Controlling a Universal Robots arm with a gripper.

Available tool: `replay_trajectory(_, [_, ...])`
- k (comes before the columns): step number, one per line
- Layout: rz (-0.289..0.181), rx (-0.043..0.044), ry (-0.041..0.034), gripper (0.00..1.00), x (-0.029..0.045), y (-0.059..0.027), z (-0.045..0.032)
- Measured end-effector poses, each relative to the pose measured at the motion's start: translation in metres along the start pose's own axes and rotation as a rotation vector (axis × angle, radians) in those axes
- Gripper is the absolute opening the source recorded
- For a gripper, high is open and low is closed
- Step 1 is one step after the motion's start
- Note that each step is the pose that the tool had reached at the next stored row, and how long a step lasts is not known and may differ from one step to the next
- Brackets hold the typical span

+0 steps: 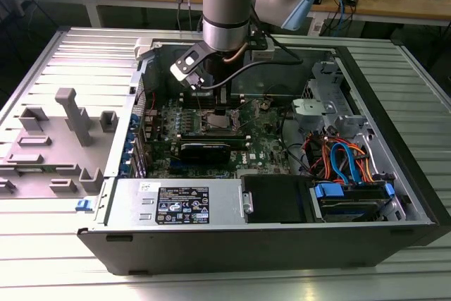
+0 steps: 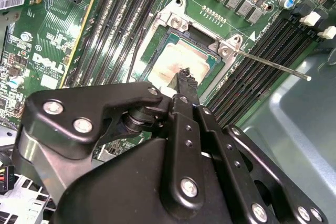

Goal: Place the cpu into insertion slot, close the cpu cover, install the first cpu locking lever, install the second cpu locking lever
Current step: 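Close the cpu cover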

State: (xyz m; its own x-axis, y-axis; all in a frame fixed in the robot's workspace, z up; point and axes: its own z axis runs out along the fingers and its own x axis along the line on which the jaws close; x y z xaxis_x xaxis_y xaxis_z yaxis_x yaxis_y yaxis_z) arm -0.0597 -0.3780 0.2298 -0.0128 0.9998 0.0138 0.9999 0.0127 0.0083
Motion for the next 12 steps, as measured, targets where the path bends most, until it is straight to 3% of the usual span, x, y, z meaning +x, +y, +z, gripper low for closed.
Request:
replay_trajectory(4, [0.0,0.0,-0.0005,0.11,-0.0001,0.0056,0.0008])
replay_trajectory(12, [0.0,-0.0002,-0.0004,0.11,0.0,0.0057,-0.0022])
